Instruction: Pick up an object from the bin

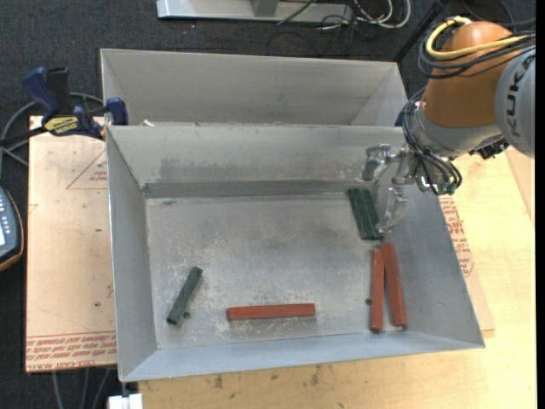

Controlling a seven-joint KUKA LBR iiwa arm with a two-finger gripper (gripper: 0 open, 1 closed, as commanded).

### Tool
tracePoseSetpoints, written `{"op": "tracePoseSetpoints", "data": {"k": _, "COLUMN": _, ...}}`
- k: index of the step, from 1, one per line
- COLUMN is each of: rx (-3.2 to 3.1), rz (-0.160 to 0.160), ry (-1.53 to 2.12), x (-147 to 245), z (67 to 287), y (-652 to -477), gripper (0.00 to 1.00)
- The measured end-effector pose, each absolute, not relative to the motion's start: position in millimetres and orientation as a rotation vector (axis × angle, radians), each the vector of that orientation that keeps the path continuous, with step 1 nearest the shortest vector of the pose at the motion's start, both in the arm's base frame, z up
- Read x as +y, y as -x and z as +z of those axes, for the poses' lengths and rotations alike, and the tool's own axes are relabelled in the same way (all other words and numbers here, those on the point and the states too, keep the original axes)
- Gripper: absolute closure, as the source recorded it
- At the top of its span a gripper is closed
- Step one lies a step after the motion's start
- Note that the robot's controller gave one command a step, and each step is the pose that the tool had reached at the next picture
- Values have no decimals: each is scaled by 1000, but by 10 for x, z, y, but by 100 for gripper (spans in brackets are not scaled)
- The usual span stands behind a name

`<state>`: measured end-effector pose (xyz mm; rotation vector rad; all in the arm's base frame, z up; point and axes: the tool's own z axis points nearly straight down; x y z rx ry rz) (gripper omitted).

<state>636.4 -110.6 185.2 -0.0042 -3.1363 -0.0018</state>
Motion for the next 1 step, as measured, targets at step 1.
{"op": "tracePoseSetpoints", "data": {"k": 1, "rx": -3090, "rz": -15, "ry": -569, "x": -1418, "z": 708, "y": -6065, "gripper": 0}}
